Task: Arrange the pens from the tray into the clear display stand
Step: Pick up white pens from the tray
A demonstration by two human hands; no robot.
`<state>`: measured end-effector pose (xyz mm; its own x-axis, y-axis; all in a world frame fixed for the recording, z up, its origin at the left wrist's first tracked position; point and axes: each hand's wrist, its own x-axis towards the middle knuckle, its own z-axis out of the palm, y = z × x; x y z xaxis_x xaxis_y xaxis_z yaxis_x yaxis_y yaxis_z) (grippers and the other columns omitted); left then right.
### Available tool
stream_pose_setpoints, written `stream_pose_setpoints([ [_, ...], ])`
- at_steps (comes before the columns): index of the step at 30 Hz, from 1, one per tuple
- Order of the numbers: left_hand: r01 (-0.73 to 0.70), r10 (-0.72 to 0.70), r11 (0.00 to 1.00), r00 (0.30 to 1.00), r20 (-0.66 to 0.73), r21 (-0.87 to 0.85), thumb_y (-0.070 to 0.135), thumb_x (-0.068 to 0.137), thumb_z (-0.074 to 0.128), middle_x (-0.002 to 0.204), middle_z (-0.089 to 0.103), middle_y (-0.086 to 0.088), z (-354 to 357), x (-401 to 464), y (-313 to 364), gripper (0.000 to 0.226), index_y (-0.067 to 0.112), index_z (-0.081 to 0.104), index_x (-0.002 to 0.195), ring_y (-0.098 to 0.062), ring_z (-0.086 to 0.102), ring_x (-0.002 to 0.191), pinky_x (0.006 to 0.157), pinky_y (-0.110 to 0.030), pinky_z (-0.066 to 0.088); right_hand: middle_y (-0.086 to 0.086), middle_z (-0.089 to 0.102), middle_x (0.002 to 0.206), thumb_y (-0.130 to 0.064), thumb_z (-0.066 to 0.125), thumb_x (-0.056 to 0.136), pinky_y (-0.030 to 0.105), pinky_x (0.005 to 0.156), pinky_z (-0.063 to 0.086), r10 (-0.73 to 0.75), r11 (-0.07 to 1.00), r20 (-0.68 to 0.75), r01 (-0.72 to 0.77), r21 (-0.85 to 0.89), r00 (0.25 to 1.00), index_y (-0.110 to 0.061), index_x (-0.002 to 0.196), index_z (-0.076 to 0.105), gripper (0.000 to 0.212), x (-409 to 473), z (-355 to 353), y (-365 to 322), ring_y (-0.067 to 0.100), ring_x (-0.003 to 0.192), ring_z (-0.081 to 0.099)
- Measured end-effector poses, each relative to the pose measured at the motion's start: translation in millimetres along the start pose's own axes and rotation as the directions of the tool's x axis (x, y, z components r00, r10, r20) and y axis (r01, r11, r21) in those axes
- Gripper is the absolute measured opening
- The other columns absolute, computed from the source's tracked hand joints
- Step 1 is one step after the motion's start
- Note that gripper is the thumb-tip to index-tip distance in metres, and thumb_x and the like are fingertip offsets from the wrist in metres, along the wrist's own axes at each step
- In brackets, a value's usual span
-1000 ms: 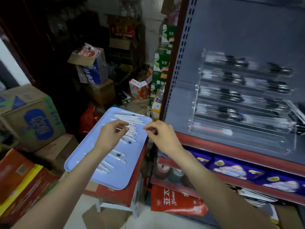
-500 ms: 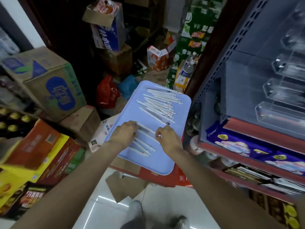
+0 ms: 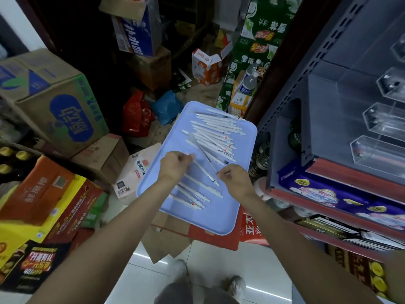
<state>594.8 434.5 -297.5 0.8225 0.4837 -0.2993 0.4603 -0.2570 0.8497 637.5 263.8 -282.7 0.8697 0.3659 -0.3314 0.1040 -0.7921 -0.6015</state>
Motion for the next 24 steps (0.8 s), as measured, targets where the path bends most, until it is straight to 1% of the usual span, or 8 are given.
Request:
stream_pose_setpoints([
  [3,0.148,-0.088,0.914,0.981,0.171,-0.379,0.021,0.090,0.061,0.059,0.065,0.002,9.5,0.8,19.7,0.026,0.009,0.063,0.068,-0.007,0.062,0.053,0.059,-0.017,0.050,0.006,0.059,0.093,-0.010,0.054,0.093,0.022,0.068,0.038,-0.043,0.998,0.044,0.041,0.052,0.998,0.000,0.094,0.065,0.015,2.5,-1.6,-9.7,0.022,0.089,0.058],
  [6,0.245,-0.129,0.805,0.961,0.243,-0.540,0.017,0.095,0.052,0.067,0.067,0.000,11.0,-0.3,24.8,0.021,0.007,0.061,0.081,-0.007,0.065,0.054,0.057,-0.020,0.055,0.008,0.055,0.099,-0.012,0.056,0.092,0.029,0.081,0.043,-0.084,0.996,0.042,0.083,0.027,0.996,-0.002,0.094,0.066,0.015,9.6,-1.0,-10.4,0.024,0.093,0.060],
  [8,0.275,-0.184,0.790,0.959,0.215,-0.548,0.021,0.098,0.046,0.064,0.062,-0.003,6.3,2.0,22.0,0.025,0.008,0.060,0.081,-0.010,0.062,0.048,0.061,-0.029,0.054,0.012,0.055,0.108,-0.013,0.052,0.094,0.033,0.087,0.046,-0.084,0.996,-0.034,0.084,0.000,0.996,-0.004,0.099,0.065,0.017,19.5,-4.4,-5.3,0.026,0.098,0.059],
  [10,0.272,-0.202,0.821,0.961,0.190,-0.502,0.022,0.100,0.042,0.062,0.049,-0.005,0.1,3.2,19.1,0.027,0.007,0.061,0.087,-0.013,0.051,0.043,0.053,-0.027,0.052,0.014,0.053,0.114,-0.015,0.048,0.096,0.040,0.086,0.050,-0.065,0.987,-0.112,0.048,-0.151,0.992,-0.006,0.108,0.060,0.020,32.5,-7.4,1.0,0.029,0.104,0.056],
  [12,0.233,-0.166,0.866,0.969,0.185,-0.443,0.023,0.101,0.039,0.059,0.036,-0.003,-5.8,2.6,18.4,0.029,0.006,0.061,0.094,-0.012,0.034,0.042,0.040,-0.019,0.039,0.014,0.051,0.119,-0.017,0.045,0.098,0.042,0.082,0.052,-0.052,0.938,-0.098,0.015,-0.346,0.994,-0.008,0.117,0.054,0.023,41.7,-7.8,2.1,0.029,0.109,0.052],
  [15,0.200,-0.125,0.892,0.971,0.205,-0.404,0.018,0.103,0.031,0.061,0.033,-0.003,-11.8,2.6,17.6,0.031,0.005,0.059,0.101,-0.013,0.025,0.046,0.037,-0.017,0.028,0.015,0.051,0.121,-0.019,0.044,0.099,0.040,0.079,0.053,-0.044,0.861,-0.041,0.017,-0.509,0.998,-0.007,0.117,0.052,0.023,48.9,-3.5,-2.9,0.029,0.110,0.052],
  [20,0.207,-0.106,0.854,0.967,0.230,-0.477,0.013,0.102,0.032,0.070,0.051,-0.005,-21.3,-5.7,13.3,0.030,0.001,0.058,0.112,-0.013,0.042,0.051,0.043,-0.016,0.040,0.019,0.055,0.116,-0.015,0.053,0.095,0.030,0.068,0.042,0.033,0.902,0.019,-0.022,-0.431,0.999,-0.003,0.102,0.057,0.015,57.1,-0.9,-8.2,0.030,0.097,0.058],
  [24,0.176,-0.057,0.813,0.972,0.226,-0.556,0.015,0.101,0.038,0.085,0.065,-0.009,-20.7,-16.6,23.1,0.025,-0.001,0.056,0.108,-0.008,0.066,0.060,0.056,-0.015,0.052,0.006,0.061,0.094,-0.013,0.057,0.093,0.032,0.074,0.047,-0.037,0.999,-0.036,0.037,-0.010,0.999,-0.009,0.087,0.060,0.007,36.3,-17.3,-13.6,0.023,0.087,0.058],
])
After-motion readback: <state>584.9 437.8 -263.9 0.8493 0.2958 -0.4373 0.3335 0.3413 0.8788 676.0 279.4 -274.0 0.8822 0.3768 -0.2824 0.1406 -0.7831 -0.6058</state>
